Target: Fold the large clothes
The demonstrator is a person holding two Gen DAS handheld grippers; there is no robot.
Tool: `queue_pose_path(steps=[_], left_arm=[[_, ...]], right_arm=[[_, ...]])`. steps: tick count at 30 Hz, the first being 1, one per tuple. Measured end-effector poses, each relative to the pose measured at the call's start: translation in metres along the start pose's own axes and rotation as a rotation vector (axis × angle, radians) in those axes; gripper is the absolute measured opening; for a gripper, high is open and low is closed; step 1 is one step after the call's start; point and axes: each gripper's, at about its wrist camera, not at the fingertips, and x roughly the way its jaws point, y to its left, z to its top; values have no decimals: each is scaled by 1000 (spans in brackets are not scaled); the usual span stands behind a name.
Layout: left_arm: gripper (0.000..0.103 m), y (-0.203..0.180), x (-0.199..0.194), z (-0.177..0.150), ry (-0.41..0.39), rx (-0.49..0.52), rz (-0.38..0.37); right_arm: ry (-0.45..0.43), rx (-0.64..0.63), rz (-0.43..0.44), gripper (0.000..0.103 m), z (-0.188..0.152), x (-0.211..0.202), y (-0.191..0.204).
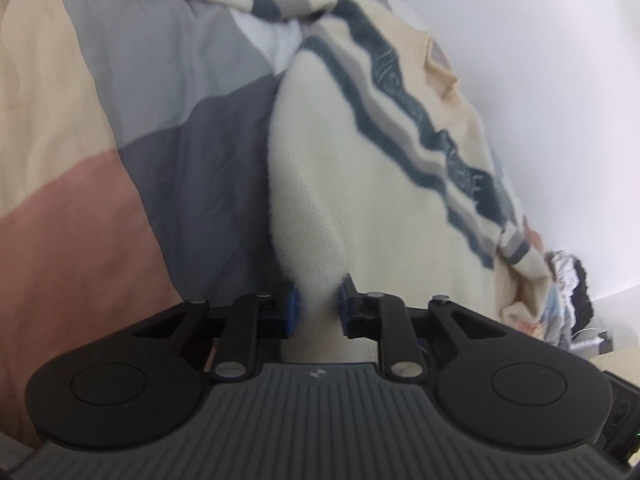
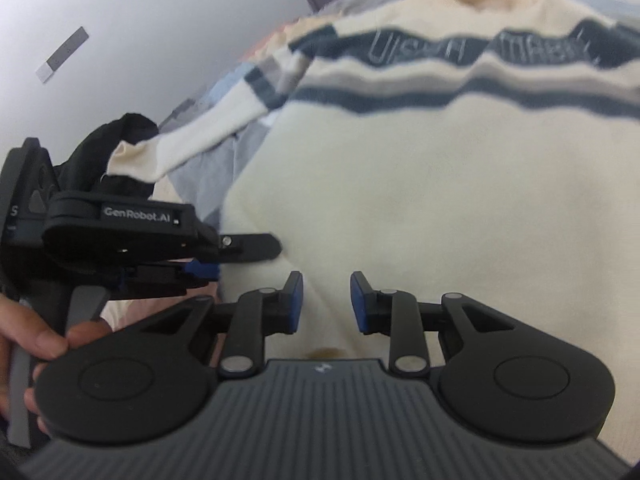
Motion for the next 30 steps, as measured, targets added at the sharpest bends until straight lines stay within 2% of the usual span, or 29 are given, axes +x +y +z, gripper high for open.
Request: queue_pose_path(steps=[2, 3, 6, 8, 11, 14, 16, 21, 23, 25, 30], left_arm=[[21, 0, -16, 1, -34, 2, -51], [19, -1, -22, 1, -34, 9, -46], [15, -10, -34, 4, -24, 68, 0], [14, -17, -37, 6, -34, 134, 66], [14, -14, -31, 6, -9, 135, 111], [14, -8, -22, 1, 4, 153, 172], [15, -3, -19, 1, 9, 145, 176], [16, -11, -26, 0, -22, 190, 188], [24, -17, -36, -2, -52, 213, 204], [40, -24, -47, -2, -112, 237, 222], [52, -58, -68, -3, -236, 360, 220]], right_arm=[[-43, -13, -7, 30, 0, -11, 3], [-60, -25, -10, 30, -1, -15, 5], [-93, -74, -31, 30, -1, -18, 13], [-92, -111, -30, 30, -1, -14, 19], [-51, -147, -26, 30, -6, -4, 24], [43, -134, 7, 30, -15, 15, 22], [85, -135, -4, 30, -21, 26, 20], [69, -123, -6, 30, -19, 20, 20], [24, -118, -20, 31, -19, 10, 20], [-12, -111, -35, 30, -16, 0, 17], [-103, -52, -79, 30, 1, -23, 1]])
